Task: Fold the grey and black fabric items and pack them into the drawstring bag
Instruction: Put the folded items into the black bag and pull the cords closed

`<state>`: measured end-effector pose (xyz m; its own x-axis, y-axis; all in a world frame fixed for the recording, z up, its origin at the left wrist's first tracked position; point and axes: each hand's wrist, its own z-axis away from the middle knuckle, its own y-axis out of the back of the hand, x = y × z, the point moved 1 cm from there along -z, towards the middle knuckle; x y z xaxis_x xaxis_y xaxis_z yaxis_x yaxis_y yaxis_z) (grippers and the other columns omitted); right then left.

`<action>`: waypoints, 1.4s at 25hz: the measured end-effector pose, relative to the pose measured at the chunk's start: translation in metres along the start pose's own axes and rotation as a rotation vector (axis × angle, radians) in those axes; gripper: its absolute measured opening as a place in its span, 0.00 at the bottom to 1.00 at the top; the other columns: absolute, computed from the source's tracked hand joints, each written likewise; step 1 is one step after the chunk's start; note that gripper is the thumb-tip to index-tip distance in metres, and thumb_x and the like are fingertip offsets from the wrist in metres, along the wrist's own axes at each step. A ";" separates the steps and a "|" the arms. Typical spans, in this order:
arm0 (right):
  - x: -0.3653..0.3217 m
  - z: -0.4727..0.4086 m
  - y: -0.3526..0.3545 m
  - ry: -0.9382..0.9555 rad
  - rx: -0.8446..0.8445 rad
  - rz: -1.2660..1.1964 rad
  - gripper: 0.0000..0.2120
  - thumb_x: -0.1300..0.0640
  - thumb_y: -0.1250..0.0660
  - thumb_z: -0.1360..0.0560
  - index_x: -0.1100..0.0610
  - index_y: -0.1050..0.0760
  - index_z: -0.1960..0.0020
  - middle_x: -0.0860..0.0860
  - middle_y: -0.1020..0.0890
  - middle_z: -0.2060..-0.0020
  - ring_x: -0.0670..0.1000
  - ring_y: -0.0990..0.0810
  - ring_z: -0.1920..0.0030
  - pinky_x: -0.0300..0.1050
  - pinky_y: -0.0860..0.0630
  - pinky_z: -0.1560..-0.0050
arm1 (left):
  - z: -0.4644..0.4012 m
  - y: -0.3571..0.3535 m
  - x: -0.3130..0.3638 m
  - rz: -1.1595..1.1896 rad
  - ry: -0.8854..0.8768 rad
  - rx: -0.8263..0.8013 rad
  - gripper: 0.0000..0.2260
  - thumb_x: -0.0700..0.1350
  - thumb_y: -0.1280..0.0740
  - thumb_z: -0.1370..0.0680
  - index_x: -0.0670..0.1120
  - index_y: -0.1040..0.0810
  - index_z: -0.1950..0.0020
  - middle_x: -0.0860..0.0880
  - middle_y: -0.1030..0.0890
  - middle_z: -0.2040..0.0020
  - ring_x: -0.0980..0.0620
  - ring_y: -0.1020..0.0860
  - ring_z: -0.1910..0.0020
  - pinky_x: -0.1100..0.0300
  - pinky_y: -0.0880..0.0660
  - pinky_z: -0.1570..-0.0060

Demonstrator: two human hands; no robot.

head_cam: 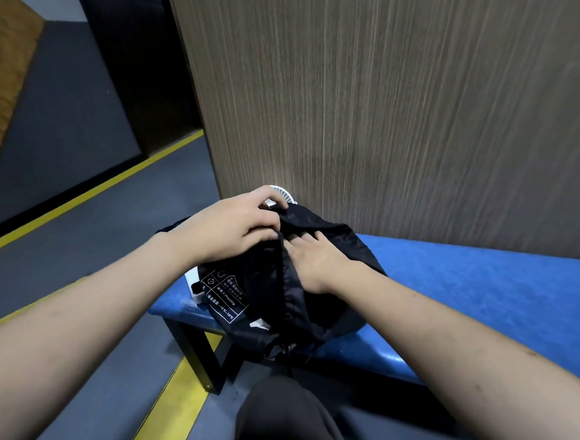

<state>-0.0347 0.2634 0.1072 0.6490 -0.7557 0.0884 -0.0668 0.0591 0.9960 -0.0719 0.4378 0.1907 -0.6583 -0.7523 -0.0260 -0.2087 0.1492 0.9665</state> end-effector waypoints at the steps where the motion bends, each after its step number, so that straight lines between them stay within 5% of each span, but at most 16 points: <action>1: 0.002 0.000 0.001 0.006 0.013 0.007 0.24 0.45 0.47 0.18 0.56 0.39 0.26 0.56 0.30 0.31 0.59 0.31 0.33 0.59 0.38 0.32 | -0.002 0.001 0.001 0.016 0.035 0.016 0.08 0.51 0.38 0.19 0.50 0.20 0.51 0.56 0.32 0.32 0.52 0.23 0.43 0.54 0.26 0.47; 6: 0.008 0.003 -0.001 0.009 0.115 -0.195 0.29 0.39 0.50 0.20 0.53 0.39 0.24 0.53 0.28 0.34 0.56 0.31 0.33 0.59 0.39 0.28 | -0.003 0.004 -0.005 0.089 0.149 0.077 0.08 0.52 0.38 0.19 0.52 0.21 0.50 0.60 0.31 0.34 0.54 0.24 0.48 0.52 0.26 0.47; 9: 0.019 0.012 -0.003 0.010 0.182 -0.343 0.29 0.41 0.45 0.18 0.51 0.42 0.20 0.50 0.34 0.25 0.51 0.38 0.24 0.58 0.47 0.22 | 0.006 0.005 -0.013 0.149 0.214 0.112 0.05 0.50 0.38 0.18 0.55 0.22 0.50 0.60 0.31 0.35 0.55 0.24 0.44 0.52 0.26 0.44; 14: 0.035 0.046 -0.016 0.033 0.205 -0.386 0.29 0.41 0.43 0.17 0.48 0.43 0.19 0.44 0.42 0.20 0.47 0.49 0.19 0.55 0.52 0.20 | 0.015 0.002 -0.022 0.171 0.278 0.122 0.06 0.50 0.39 0.19 0.55 0.23 0.53 0.60 0.30 0.37 0.55 0.24 0.46 0.51 0.26 0.45; 20: 0.054 0.095 -0.037 0.057 0.295 -0.361 0.33 0.33 0.49 0.20 0.47 0.43 0.20 0.44 0.45 0.19 0.48 0.47 0.19 0.50 0.49 0.21 | 0.017 0.000 -0.023 0.159 0.329 0.135 0.07 0.51 0.38 0.18 0.54 0.22 0.52 0.61 0.30 0.38 0.54 0.24 0.50 0.50 0.26 0.47; 25: 0.081 0.129 -0.065 -0.064 0.201 -0.326 0.45 0.32 0.33 0.27 0.47 0.47 0.18 0.46 0.48 0.19 0.51 0.44 0.21 0.49 0.41 0.23 | 0.018 -0.001 -0.018 0.159 0.345 0.143 0.07 0.50 0.38 0.18 0.52 0.22 0.51 0.60 0.30 0.38 0.56 0.25 0.52 0.54 0.28 0.50; 30: 0.094 0.136 -0.088 -0.214 0.188 -0.281 0.39 0.46 0.28 0.26 0.45 0.44 0.21 0.45 0.46 0.22 0.53 0.33 0.26 0.53 0.22 0.42 | 0.017 0.001 -0.015 0.152 0.352 0.148 0.07 0.49 0.38 0.18 0.52 0.21 0.52 0.59 0.29 0.39 0.55 0.25 0.52 0.53 0.28 0.51; 35: 0.090 0.129 -0.090 -0.221 0.263 -0.240 0.31 0.49 0.28 0.26 0.46 0.36 0.27 0.47 0.42 0.24 0.55 0.27 0.32 0.53 0.20 0.51 | 0.017 -0.003 -0.016 0.170 0.355 0.134 0.07 0.50 0.39 0.18 0.52 0.22 0.52 0.60 0.30 0.39 0.59 0.25 0.52 0.54 0.28 0.51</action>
<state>-0.0681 0.1065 0.0242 0.4932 -0.8512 -0.1794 -0.1432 -0.2828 0.9484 -0.0736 0.4602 0.1843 -0.4064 -0.8808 0.2432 -0.2260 0.3547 0.9072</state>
